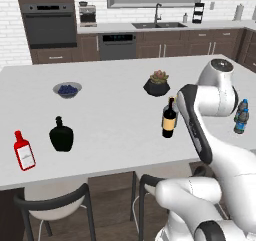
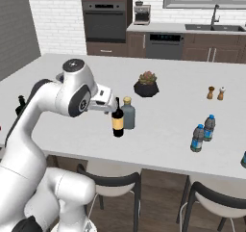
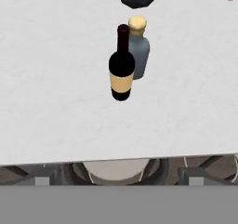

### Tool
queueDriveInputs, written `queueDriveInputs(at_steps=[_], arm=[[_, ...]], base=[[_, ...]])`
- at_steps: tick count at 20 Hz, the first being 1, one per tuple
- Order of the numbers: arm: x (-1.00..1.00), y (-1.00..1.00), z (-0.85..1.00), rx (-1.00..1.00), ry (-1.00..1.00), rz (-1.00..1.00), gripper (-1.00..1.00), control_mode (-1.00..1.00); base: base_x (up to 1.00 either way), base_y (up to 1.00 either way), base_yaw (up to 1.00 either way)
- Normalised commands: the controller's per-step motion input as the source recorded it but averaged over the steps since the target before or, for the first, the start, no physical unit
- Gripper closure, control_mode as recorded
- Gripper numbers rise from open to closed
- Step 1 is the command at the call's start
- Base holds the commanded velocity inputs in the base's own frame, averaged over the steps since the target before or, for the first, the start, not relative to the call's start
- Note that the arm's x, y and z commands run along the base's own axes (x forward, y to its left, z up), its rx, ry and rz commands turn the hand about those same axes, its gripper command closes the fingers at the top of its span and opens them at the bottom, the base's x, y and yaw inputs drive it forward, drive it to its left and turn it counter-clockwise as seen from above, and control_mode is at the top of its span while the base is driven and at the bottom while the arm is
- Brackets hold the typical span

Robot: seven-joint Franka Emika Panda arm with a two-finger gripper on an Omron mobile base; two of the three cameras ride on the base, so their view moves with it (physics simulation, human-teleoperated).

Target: Move the plastic bottles in the middle to the plastics group, and the glass bottles in the middle to the glass group.

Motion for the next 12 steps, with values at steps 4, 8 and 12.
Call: queueDriveInputs(at_steps=[4,8,12], arm=[[0.40,-0.07,-0.01,0.00,-0.01,0.00,-1.00,-1.00],[0.38,-0.06,0.00,0.00,0.00,0.00,-1.00,-1.00],[0.55,0.00,-0.09,0.00,0.00,0.00,-1.00,-1.00]], base=[[0.00,0.00,0.00],[0.00,0.00,0.00],[0.00,0.00,0.00]])
